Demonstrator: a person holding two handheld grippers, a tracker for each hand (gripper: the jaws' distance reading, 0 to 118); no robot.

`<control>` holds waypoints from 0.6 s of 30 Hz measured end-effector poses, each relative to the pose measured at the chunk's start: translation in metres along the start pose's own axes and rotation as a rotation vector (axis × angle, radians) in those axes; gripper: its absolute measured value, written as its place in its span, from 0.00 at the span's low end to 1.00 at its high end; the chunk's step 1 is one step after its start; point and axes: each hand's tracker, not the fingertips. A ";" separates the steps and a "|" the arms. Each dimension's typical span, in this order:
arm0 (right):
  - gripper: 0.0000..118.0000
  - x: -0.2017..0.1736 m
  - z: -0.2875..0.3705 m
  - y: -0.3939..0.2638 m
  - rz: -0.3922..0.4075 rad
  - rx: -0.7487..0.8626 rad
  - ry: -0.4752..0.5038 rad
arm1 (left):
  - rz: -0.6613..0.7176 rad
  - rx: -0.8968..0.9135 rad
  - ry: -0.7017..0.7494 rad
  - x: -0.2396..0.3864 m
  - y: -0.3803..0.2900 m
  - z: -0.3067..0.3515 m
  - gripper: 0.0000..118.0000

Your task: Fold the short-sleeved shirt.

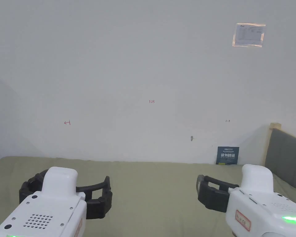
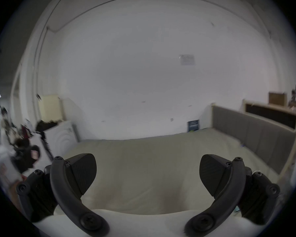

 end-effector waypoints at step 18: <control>1.00 0.005 -0.007 -0.012 0.185 0.108 -0.010 | -0.006 -0.008 -0.002 0.004 -0.003 -0.001 1.00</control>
